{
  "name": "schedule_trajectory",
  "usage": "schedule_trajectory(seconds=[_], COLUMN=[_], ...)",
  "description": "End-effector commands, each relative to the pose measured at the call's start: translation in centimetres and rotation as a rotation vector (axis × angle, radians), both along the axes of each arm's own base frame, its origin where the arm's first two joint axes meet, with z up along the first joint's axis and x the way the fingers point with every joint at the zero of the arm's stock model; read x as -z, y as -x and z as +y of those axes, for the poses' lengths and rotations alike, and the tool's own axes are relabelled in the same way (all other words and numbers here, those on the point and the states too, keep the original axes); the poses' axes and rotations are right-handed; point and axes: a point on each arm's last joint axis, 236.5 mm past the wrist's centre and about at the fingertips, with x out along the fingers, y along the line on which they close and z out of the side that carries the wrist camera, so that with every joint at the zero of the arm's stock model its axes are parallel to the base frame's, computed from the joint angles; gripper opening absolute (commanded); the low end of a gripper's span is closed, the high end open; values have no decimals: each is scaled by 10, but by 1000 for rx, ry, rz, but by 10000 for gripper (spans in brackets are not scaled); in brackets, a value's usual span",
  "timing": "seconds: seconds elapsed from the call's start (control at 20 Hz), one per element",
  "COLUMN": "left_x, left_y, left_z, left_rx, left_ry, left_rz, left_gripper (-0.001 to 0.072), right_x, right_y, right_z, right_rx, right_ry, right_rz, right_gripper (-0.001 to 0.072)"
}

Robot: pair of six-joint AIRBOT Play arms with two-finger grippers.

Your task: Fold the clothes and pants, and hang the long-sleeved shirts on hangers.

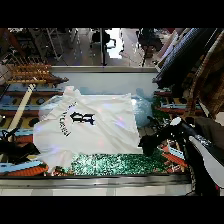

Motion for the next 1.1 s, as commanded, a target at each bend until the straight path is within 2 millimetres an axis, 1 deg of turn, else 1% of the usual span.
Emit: schedule_trajectory(seconds=[0.0,0.05,0.1,0.15,0.2,0.25,0.3,0.35,0.4,0.45,0.5,0.55,0.6,0.65,0.7,0.75,0.8,0.85,0.9,1.0,1.05], left_x=[10,9,7,6,3,-1,-7,-18,-31,-50,-70,-93,-115,-129,-135,-130,-119,-108,-98,-79,-72], left_y=[-16,-22,-26,-29,-32,-34,-36,-40,-47,-59,-72,-86,-96,-99,-96,-88,-75,-64,-55,-36,-27], left_z=[-11,-15,-18,-21,-23,-25,-26,-28,-29,-29,-27,-24,-22,-18,-12,-3,5,12,14,13,10], left_rx=[-11,-27,-44,-55,-61,-48,-25,0,16,21,18,19,31,42,68,82,101,114,124,169,189], left_ry=[55,77,95,109,121,136,155,182,210,235,254,267,274,268,241,201,164,133,120,119,131], left_rz=[-54,-76,-88,-96,-106,-121,-135,-154,-185,-234,-291,-358,-419,-446,-451,-425,-370,-321,-280,-218,-191], left_gripper=[547,444,369,152,16,6,6,5,5,4,4,3,3,3,2,2,2,2,2,3,4], right_x=[9,7,3,-3,-11,-22,-37,-55,-79,-104,-136,-166,-196,-214,-220,-213,-196,-174,-148,-102,-86], right_y=[4,3,0,-3,-7,-9,-16,-27,-45,-64,-83,-96,-103,-98,-81,-56,-30,-5,20,52,63], right_z=[6,10,14,19,23,24,22,20,16,11,5,-1,-7,-9,-7,-5,-3,-3,-3,-1,0], right_rx=[-24,-14,-3,6,4,-21,-55,-81,-99,-108,-116,-124,-136,-153,-180,-212,-229,-230,-221,-169,-145], right_ry=[9,-10,-35,-61,-86,-98,-100,-92,-69,-36,5,45,84,98,91,78,63,55,53,55,50], right_rz=[14,18,13,7,3,-6,-32,-84,-171,-272,-387,-485,-578,-625,-614,-556,-483,-411,-338,-241,-207], right_gripper=[356,317,210,9,15,15,14,14,14,14,14,15,15,15,14,14,14,14,14,15,17])
